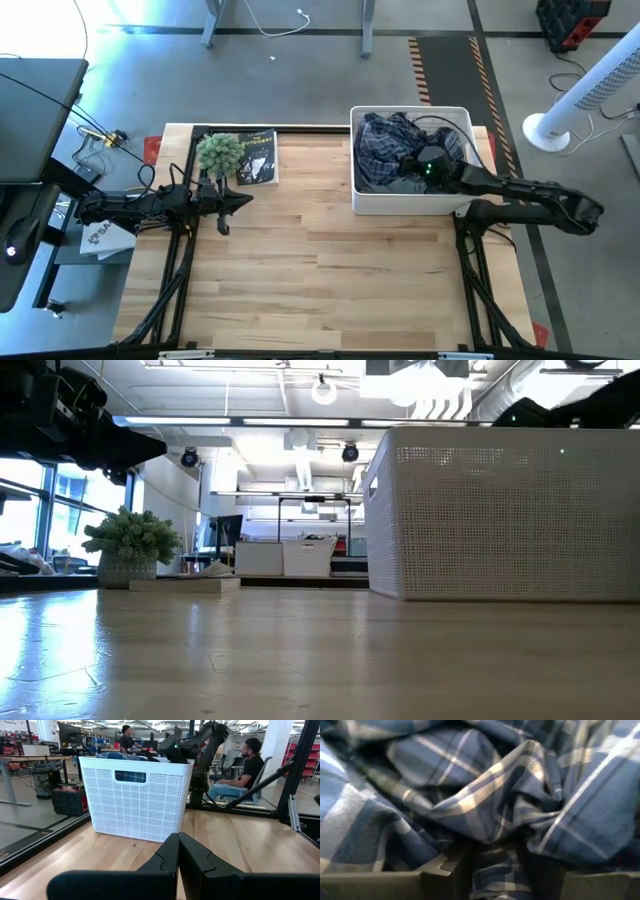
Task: Sort clothes
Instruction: Put the blue polo shirt into the white laundry organizer, then return to Home Position
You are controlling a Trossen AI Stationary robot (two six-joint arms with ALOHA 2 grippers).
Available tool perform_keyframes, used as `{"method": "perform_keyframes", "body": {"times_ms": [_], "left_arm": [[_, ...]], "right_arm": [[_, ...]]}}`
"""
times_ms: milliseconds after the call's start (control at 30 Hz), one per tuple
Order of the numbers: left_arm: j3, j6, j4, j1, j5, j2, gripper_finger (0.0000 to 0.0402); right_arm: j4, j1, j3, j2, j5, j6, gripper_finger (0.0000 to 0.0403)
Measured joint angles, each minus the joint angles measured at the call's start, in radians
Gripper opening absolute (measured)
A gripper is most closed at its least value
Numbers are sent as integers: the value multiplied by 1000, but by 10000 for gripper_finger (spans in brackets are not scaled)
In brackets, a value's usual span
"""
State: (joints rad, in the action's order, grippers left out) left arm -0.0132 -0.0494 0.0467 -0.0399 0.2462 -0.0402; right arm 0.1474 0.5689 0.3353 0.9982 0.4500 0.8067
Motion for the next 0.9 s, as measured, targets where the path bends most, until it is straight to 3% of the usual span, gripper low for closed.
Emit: {"method": "perform_keyframes", "body": {"times_ms": [333,533,667,767,900], "left_arm": [[0,0,0,0,0,0,1],[0,0,2,0,0,0,1],[0,0,2,0,0,0,1],[0,0,2,0,0,0,1],[0,0,2,0,0,0,1]], "right_arm": [[262,-28,405,-134,-46,-348,155],[296,-199,577,-217,-337,-558,155],[270,-398,539,-287,-495,-526,155],[181,-573,427,-329,-481,-435,155],[-138,-810,209,-333,-439,-356,155]]}}
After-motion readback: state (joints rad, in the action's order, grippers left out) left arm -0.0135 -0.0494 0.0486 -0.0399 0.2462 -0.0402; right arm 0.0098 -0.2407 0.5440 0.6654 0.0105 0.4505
